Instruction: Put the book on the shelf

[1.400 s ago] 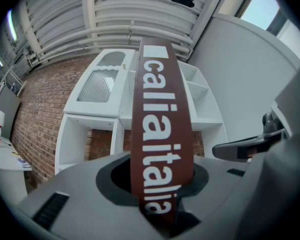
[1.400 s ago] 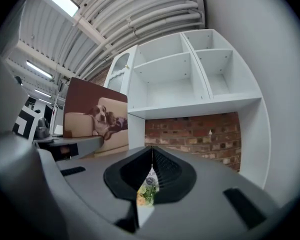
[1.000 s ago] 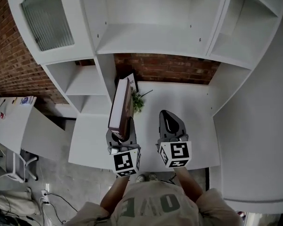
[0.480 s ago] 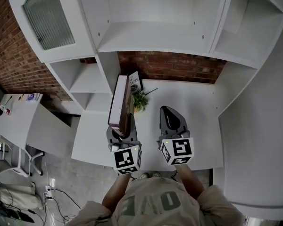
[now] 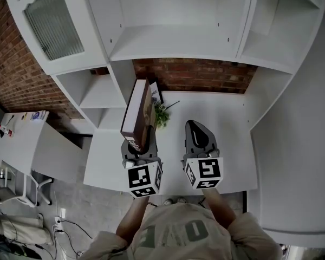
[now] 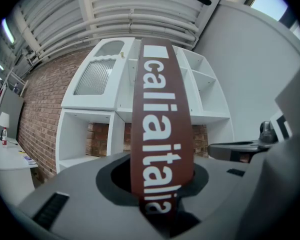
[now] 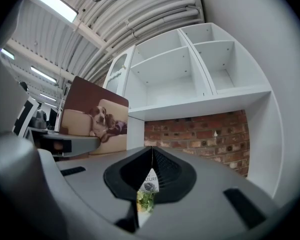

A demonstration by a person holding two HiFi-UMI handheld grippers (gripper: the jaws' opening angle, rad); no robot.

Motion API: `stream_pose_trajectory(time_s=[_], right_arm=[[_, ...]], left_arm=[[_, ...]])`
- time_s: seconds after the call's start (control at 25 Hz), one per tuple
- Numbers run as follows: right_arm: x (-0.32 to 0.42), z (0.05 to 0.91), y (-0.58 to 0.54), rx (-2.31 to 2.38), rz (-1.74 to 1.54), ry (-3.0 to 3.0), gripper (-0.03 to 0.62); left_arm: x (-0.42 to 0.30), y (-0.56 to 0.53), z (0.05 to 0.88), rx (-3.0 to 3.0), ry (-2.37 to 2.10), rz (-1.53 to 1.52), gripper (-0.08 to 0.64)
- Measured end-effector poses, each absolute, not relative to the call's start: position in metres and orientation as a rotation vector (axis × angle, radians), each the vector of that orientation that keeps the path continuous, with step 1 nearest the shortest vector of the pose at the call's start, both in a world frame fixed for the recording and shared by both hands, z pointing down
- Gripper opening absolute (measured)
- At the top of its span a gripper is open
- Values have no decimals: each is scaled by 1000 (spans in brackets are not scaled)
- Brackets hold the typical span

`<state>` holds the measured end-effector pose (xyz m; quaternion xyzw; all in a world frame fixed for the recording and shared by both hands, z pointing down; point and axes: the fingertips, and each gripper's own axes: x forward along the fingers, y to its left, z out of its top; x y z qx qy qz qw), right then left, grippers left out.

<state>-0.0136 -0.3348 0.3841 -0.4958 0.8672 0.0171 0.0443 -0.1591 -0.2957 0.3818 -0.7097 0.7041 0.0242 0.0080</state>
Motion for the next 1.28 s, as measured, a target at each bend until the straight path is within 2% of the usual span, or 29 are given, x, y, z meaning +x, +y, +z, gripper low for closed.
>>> stream_pose_trajectory(time_s=[0.16, 0.8, 1.28], right_arm=[[-11, 378, -331, -1507, 59, 2639, 17], [-13, 348, -318, -1459, 33, 2565, 17], [-3, 352, -309, -1454, -59, 2528, 17]], left_arm=[[-162, -302, 353, -2183, 2212, 48, 155], [-161, -361, 182, -2139, 2041, 245, 155], [-167, -358, 146, -2086, 2038, 237, 155]])
